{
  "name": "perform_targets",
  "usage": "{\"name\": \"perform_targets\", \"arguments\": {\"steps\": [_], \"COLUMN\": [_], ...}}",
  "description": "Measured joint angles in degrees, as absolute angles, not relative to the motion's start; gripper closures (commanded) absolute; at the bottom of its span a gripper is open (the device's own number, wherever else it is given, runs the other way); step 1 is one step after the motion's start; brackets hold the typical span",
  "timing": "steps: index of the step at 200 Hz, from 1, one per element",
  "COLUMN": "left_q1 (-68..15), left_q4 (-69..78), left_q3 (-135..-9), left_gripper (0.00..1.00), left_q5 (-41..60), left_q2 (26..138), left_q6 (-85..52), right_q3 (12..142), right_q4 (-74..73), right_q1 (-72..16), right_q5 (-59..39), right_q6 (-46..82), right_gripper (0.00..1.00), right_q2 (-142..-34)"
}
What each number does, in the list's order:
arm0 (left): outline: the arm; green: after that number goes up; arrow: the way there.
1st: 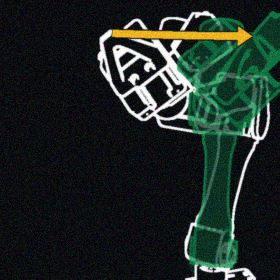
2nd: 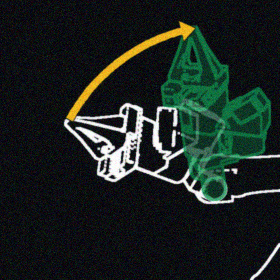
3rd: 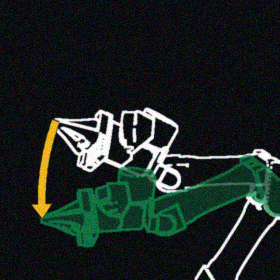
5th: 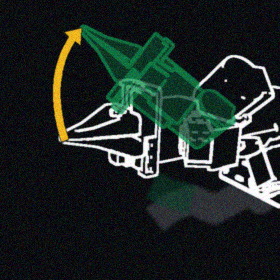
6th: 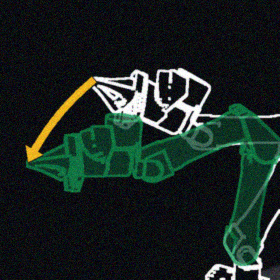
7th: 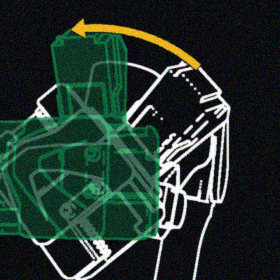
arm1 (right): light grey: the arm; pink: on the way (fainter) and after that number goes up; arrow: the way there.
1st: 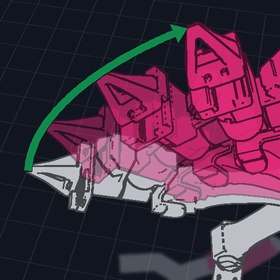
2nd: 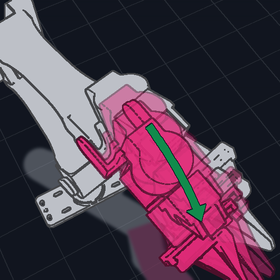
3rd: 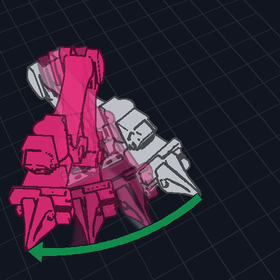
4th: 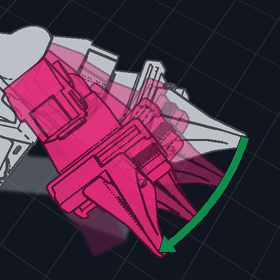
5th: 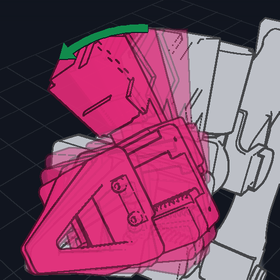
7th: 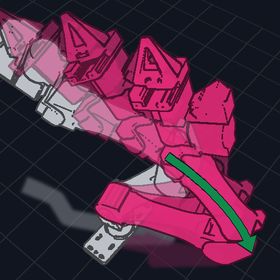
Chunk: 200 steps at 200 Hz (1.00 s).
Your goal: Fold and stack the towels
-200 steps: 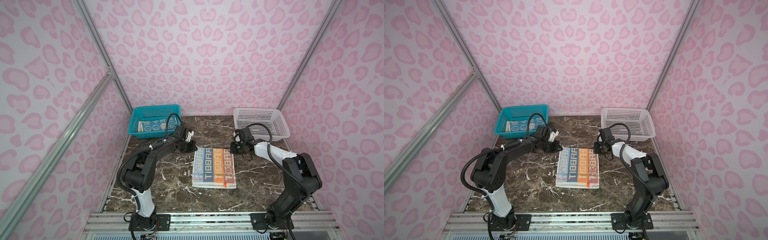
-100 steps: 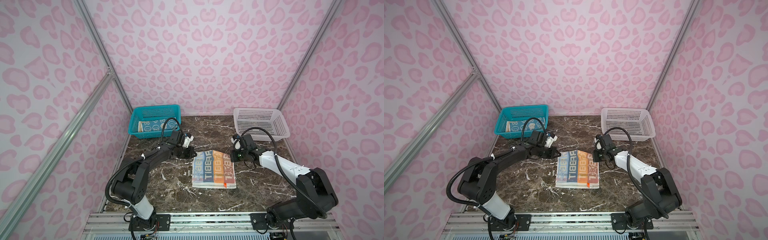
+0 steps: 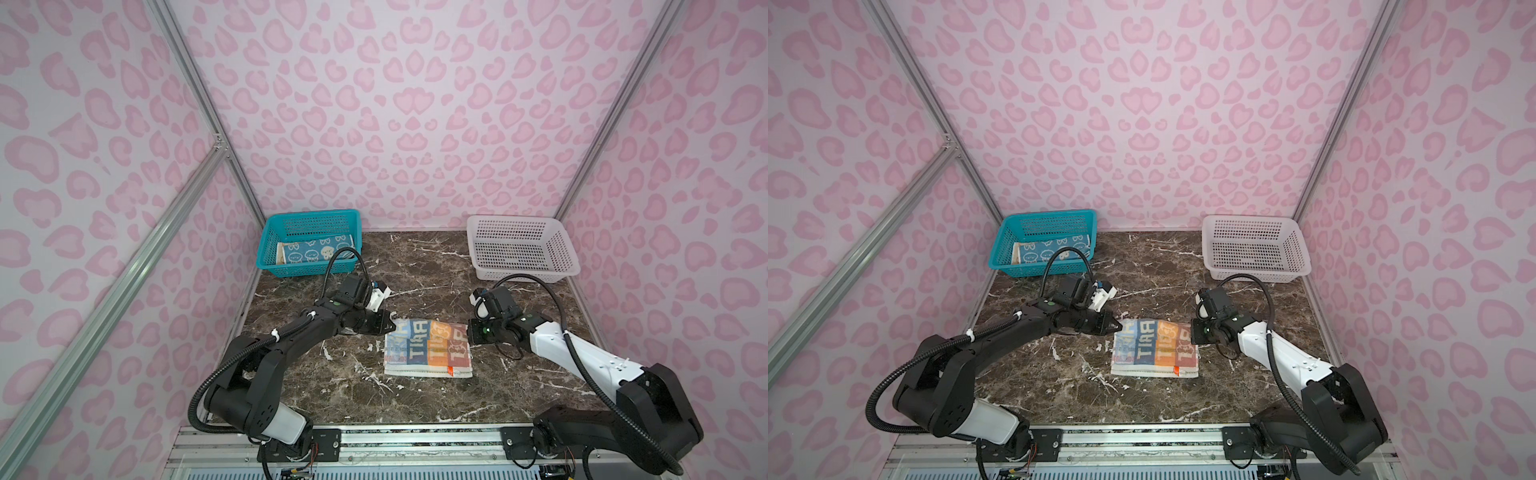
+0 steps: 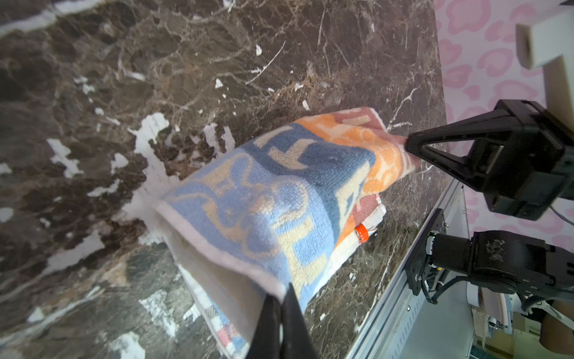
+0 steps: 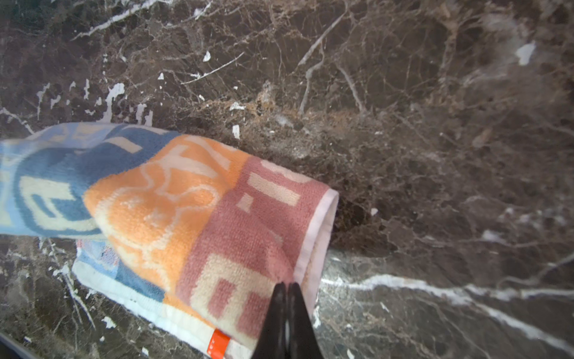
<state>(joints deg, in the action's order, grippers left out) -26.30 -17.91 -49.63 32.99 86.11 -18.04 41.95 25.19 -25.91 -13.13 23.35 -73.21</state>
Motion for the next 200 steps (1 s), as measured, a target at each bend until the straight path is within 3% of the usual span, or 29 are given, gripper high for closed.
{"name": "perform_targets", "arguments": {"steps": [75,103,124,172,200], "left_q1": [-29.39,-29.80,-30.00,-30.33,-30.33], "left_q4": [-17.91,-17.91,-17.89,-18.31,-18.28], "left_q3": [-43.51,-41.85,-40.51,-38.92,-38.96], "left_gripper": [0.97,0.94,0.85,0.67,0.65], "left_q5": [30.50,28.95,28.14,27.42,27.46], "left_q2": [82.13,80.68,80.09,79.33,78.65], "left_q6": [-20.86,-21.43,-21.98,-22.68,-22.68], "right_q3": [33.85,31.31,29.85,29.93,30.85], "right_q4": [26.85,26.81,26.55,26.72,26.46], "right_q1": [-29.89,-32.27,-33.39,-33.63,-33.06], "right_q5": [-13.72,-13.96,-14.02,-14.37,-13.65], "right_q6": [31.42,35.03,36.77,38.57,38.98], "right_gripper": [1.00,0.92,0.87,0.61,0.59], "right_q2": [-66.35,-64.31,-63.11,-61.80,-62.08]}}
